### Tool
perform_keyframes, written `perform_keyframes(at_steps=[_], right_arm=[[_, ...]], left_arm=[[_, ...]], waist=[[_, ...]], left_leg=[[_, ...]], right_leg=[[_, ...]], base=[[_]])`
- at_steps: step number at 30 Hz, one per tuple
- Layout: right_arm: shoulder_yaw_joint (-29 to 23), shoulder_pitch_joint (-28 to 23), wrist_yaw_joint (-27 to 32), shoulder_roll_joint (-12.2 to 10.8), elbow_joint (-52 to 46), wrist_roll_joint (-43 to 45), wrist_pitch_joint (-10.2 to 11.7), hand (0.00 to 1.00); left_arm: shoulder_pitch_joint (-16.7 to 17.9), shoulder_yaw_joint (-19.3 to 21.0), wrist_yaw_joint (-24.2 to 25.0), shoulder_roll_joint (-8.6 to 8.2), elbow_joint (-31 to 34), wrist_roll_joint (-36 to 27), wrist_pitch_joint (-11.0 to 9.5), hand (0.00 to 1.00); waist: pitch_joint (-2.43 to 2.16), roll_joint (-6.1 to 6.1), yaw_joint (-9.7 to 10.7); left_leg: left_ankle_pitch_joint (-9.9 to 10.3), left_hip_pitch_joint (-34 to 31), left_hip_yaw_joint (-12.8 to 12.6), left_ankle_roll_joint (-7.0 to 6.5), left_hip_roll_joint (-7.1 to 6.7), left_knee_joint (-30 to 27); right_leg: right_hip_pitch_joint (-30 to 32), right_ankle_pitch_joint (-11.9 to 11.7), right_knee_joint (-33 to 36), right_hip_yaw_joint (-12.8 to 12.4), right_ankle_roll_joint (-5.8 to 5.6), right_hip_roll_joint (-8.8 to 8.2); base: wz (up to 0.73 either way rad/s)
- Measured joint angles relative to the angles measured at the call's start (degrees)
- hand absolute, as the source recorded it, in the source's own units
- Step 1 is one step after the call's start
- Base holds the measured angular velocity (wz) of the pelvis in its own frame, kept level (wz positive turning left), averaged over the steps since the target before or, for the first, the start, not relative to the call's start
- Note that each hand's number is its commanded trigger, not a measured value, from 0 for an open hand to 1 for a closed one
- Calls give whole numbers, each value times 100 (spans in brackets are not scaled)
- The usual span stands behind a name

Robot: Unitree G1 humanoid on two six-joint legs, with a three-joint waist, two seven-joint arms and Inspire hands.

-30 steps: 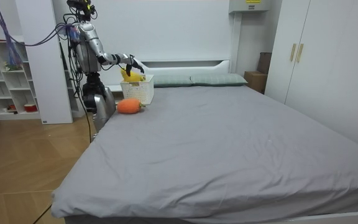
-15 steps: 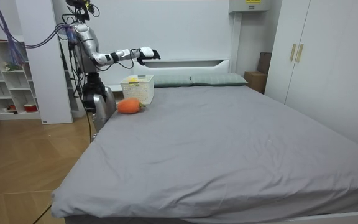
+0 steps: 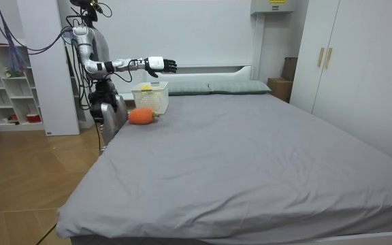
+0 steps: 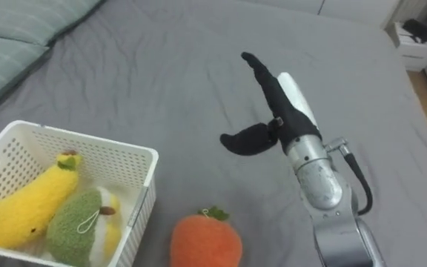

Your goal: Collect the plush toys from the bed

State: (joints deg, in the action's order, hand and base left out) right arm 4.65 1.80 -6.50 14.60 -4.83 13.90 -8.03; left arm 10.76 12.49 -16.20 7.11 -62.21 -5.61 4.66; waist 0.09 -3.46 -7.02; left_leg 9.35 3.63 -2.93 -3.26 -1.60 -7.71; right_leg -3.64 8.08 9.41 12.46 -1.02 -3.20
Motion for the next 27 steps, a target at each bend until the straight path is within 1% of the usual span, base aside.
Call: perform_keyframes(at_steps=[1,2,3,7,8,10,12,13,15,17,19,20,22,24,25,26,27], right_arm=[[-4,-108,-7,21,29,28,-16,0],[-4,-156,-26,21,61,64,-18,0],[-3,-253,-70,25,158,148,-16,0],[37,-540,-134,7,855,211,-80,0],[38,-582,-177,-3,914,202,-82,0],[156,-683,-333,-20,1129,151,-82,0],[207,-770,-499,-70,1183,106,-82,0],[244,-770,-593,-125,1204,119,-82,0],[383,-761,-724,-130,1217,135,-78,0],[580,-721,-840,-139,1326,136,-71,0],[873,-754,-1113,-154,1390,322,-93,0],[945,-749,-1183,-163,1396,384,-104,0],[1046,-743,-1423,-303,1576,628,-173,0],[1086,-739,-1540,-390,1662,851,-276,0],[1144,-726,-1601,-388,1716,907,-293,0],[1172,-720,-1619,-389,1752,910,-305,0],[1231,-722,-1630,-386,1799,918,-334,0]], left_arm=[[-36,-31,7,10,4,0,0,0],[-50,-32,7,13,1,0,0,0],[-75,-38,7,14,-17,0,5,0],[-162,-93,-7,16,-2,-16,4,0],[-172,-157,-24,20,-1,-56,2,0],[-169,-469,-78,27,1,-159,-5,0],[-185,-607,-77,26,3,-163,-20,0],[-188,-615,-67,21,2,-164,-28,0],[-208,-633,-63,32,-15,-175,-36,0],[-230,-715,-54,52,-49,-170,-40,0],[-265,-713,-33,49,-22,-154,-38,0],[-263,-716,-19,48,-2,-160,-38,0],[-232,-714,102,38,125,-160,-18,0],[-198,-715,171,15,312,-167,4,0],[-168,-716,176,-5,402,-166,7,0],[-161,-716,176,-8,415,-165,7,0],[-169,-719,176,-8,421,-167,7,0]], waist=[[1,2,55],[0,1,68],[3,-4,72],[6,2,120],[13,14,138],[27,45,170],[35,61,174],[35,70,181],[34,70,172],[33,70,139],[19,48,34],[17,48,22],[15,46,-31],[21,55,-126],[31,71,-180],[31,75,-219],[44,94,-262]], left_leg=[[9,0,-25,-1,5,-1],[12,0,-46,0,7,0],[19,1,-118,-3,17,2],[30,17,-153,-9,17,3],[30,15,-151,-10,17,4],[32,11,-159,-10,19,33],[35,-2,-159,-5,24,29],[38,-3,-161,-1,27,26],[39,-2,-158,0,30,9],[39,-4,-153,0,32,6],[39,-48,-145,-1,31,5],[38,-74,-142,-1,31,-3],[38,-103,-106,-1,26,-10],[38,-107,-104,-1,25,-7],[38,-115,-89,-2,22,-6],[37,-116,-83,-2,22,-6],[37,-125,-68,-2,22,-8]], right_leg=[[36,1,40,-40,-1,6],[52,1,44,-71,-1,12],[72,-1,40,-130,0,23],[61,-5,33,-157,-6,24],[61,-5,31,-156,-6,24],[70,-5,31,-153,-6,26],[83,-5,29,-141,-5,32],[87,-5,29,-152,-5,36],[87,-6,29,-156,-4,39],[92,-6,27,-151,-4,40],[135,-6,28,-129,-4,38],[152,-7,28,-115,-3,35],[164,-8,26,-69,-3,29],[164,-8,25,-67,-3,29],[163,-8,25,-55,-3,27],[162,-7,25,-46,-3,25],[164,-7,24,-27,-3,24]], base=[[-14],[-21],[-21],[-5],[0],[0],[0],[0],[0],[0],[0],[5],[8],[2],[4],[5],[11]])
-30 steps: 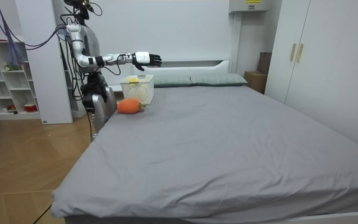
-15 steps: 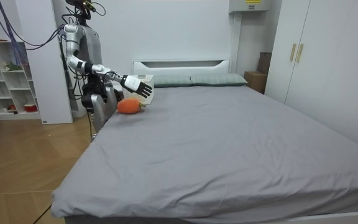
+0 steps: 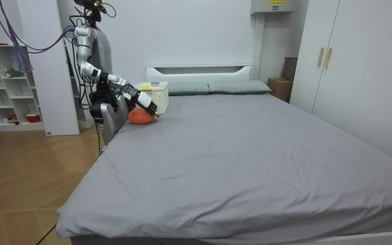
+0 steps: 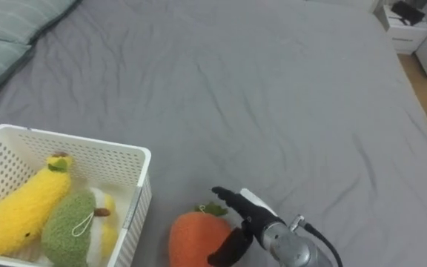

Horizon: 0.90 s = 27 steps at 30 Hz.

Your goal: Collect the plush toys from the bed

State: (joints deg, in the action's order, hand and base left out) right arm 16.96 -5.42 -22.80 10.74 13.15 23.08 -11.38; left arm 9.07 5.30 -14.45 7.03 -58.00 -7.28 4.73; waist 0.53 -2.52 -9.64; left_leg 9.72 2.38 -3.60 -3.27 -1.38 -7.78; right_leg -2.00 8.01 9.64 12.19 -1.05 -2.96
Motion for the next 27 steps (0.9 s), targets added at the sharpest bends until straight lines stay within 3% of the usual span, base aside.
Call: perform_keyframes(at_steps=[8,9,10,11,17,19,27], right_arm=[[442,174,-2,16,401,415,-121,0],[460,238,-40,2,435,411,-124,8],[503,286,-62,1,442,409,-124,49],[533,314,-66,-1,454,409,-124,100],[616,496,25,-75,668,645,-118,100],[658,655,110,-132,976,741,-119,100],[690,705,568,-221,1620,833,-71,100]], left_arm=[[110,-284,-12,14,-36,-215,1,0],[146,-283,-14,16,-97,-216,0,0],[155,-281,-20,23,-151,-213,0,0],[166,-279,-28,24,-161,-213,0,0],[223,-199,-62,34,-142,-193,9,0],[268,-199,-77,51,-144,-165,20,0],[424,-200,-138,66,-140,15,190,0]], waist=[[-9,-16,-183],[-13,-27,-205],[-17,-37,-217],[-20,-49,-234],[-7,-149,-493],[23,-197,-532],[31,-211,-777]], left_leg=[[0,-123,145,-1,-22,-9],[-1,-130,168,-1,-22,-10],[-2,-149,209,1,-23,-18],[-2,-159,219,1,-24,-25],[-1,-276,357,3,-43,-105],[-1,-297,412,5,-46,-103],[1,-329,446,5,-52,-127]], right_leg=[[41,2,-8,137,-2,-16],[41,2,-8,175,-2,-17],[40,2,-8,236,-2,-19],[41,2,-12,249,-3,-20],[34,1,-109,441,-2,-35],[18,2,-114,520,-2,-40],[18,2,-115,566,-3,-47]], base=[[8],[12],[13],[12],[14],[15],[1]])
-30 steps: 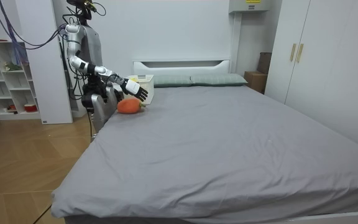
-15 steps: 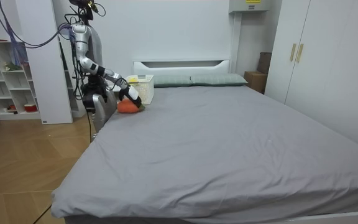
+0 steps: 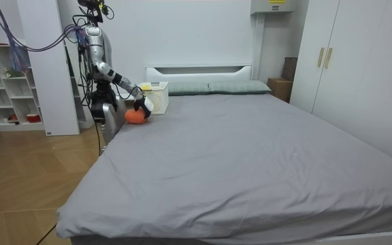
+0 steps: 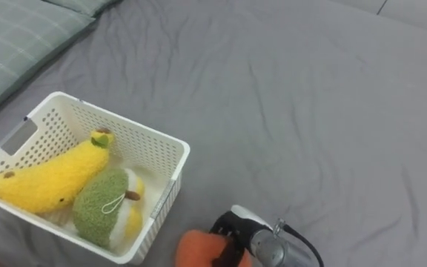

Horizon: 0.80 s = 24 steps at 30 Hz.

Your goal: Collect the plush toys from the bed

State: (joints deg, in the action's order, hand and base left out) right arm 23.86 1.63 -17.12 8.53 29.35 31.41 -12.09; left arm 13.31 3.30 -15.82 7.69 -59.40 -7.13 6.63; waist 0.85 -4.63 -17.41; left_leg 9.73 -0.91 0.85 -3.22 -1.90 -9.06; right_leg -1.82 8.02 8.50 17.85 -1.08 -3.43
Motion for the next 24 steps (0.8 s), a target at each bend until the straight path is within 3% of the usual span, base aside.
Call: perform_keyframes(at_steps=[11,14,16,20,24], right_arm=[[-131,0,569,51,78,-53,439,100],[-350,11,835,95,-3,-59,483,100],[-538,3,903,245,-460,-50,466,100],[-1195,-47,1241,317,-1370,-36,545,100],[-1611,-63,1463,540,-2316,-53,595,100]], left_arm=[[11,229,28,-17,-30,144,32,0],[-59,266,27,-4,9,124,27,0],[-56,321,28,20,41,109,-15,0],[-64,693,12,6,27,114,-153,0],[-65,849,17,23,29,114,-214,0]], waist=[[1,-1,77],[0,1,223],[10,14,434],[11,42,614],[-43,73,859]], left_leg=[[-1,-63,102,0,-31,-149],[5,-41,90,-8,-39,-173],[5,10,75,-11,-44,-170],[12,129,-104,-20,-17,-88],[12,262,-270,-22,6,-8]], right_leg=[[-43,0,21,44,0,-35],[-72,0,23,27,0,-41],[-109,0,27,-3,0,-41],[-118,-3,33,-215,-5,-11],[-132,-7,35,-386,-10,12]], base=[[5],[0],[-4],[-26],[-20]])
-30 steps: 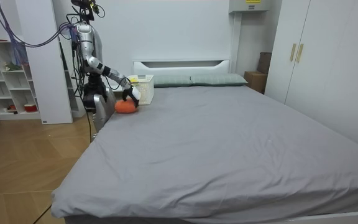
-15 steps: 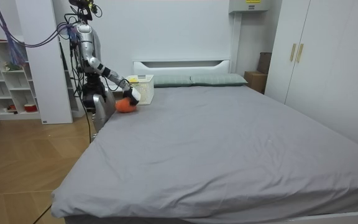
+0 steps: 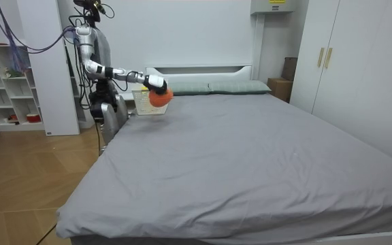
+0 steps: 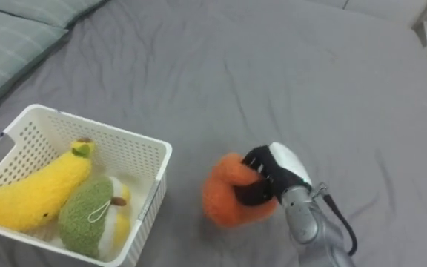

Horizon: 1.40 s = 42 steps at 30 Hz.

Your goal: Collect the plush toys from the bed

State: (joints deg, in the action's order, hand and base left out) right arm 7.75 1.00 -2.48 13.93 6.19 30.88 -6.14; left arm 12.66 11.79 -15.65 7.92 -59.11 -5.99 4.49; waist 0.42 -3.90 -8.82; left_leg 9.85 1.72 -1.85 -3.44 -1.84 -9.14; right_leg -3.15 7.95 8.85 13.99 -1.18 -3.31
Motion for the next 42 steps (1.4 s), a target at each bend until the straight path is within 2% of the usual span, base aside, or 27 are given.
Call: perform_keyframes(at_steps=[1,4,8,14,18,23,29,32,34,35,40,42], right_arm=[[-115,0,52,63,-297,-53,3,100],[-358,4,177,224,-718,-281,30,100],[-489,33,199,228,-1099,-346,26,100],[-471,131,55,211,-1767,-324,16,100],[-382,403,-78,190,-2031,-382,-22,100],[-115,608,-143,185,-2224,-461,-23,100],[520,1120,-265,185,-2225,-639,-39,100],[844,1229,-350,179,-2228,-658,-52,100],[1077,1321,-446,98,-2227,-648,-206,100],[1150,1358,-461,75,-2227,-626,-237,100],[1488,1611,-525,-70,-2222,-559,-250,100],[1591,1664,-531,-69,-2220,-575,-250,98]], left_arm=[[-17,5,0,16,-7,2,-4,0],[-73,28,0,38,-10,5,-50,0],[-100,28,4,38,14,57,-90,0],[-152,19,94,36,-26,58,-152,0],[-386,30,90,36,-197,61,-191,0],[-448,-10,69,40,-208,192,-206,0],[-440,-90,107,70,-360,181,-215,0],[-435,-98,105,67,-386,103,-214,0],[-424,-86,106,74,-431,38,-206,0],[-424,-79,106,74,-438,23,-204,0],[-503,-79,142,108,-451,6,-204,0],[-533,-64,154,108,-451,59,-202,0]], waist=[[0,8,110],[-8,25,162],[-15,17,233],[-18,-11,207],[18,-89,48],[-15,-151,-140],[0,-129,-428],[2,-144,-580],[16,-163,-758],[17,-165,-783],[35,-205,-1061],[36,-212,-1198]], left_leg=[[0,0,0,0,1,5],[0,82,-81,2,21,70],[3,100,-118,5,27,93],[3,203,-238,3,41,146],[4,204,-274,3,44,158],[10,192,-266,2,50,151],[7,189,-182,2,47,140],[7,177,-75,2,37,139],[6,164,0,0,28,135],[5,155,21,0,25,131],[8,-44,218,-3,-4,-12],[8,-71,232,-3,-8,-29]], right_leg=[[7,-1,-1,-1,-1,2],[0,-1,2,-110,1,30],[23,-1,25,-146,1,33],[14,-1,80,-268,0,45],[19,-1,100,-299,1,46],[26,-1,96,-275,1,44],[11,-1,80,-208,0,42],[-9,-1,78,-91,0,33],[-36,0,72,11,-1,20],[-39,0,70,44,-2,15],[14,2,72,352,-4,-65],[16,2,74,369,-5,-66]], base=[[-6],[-14],[-9],[-10],[-4],[2],[6],[17],[15],[14],[21],[12]])
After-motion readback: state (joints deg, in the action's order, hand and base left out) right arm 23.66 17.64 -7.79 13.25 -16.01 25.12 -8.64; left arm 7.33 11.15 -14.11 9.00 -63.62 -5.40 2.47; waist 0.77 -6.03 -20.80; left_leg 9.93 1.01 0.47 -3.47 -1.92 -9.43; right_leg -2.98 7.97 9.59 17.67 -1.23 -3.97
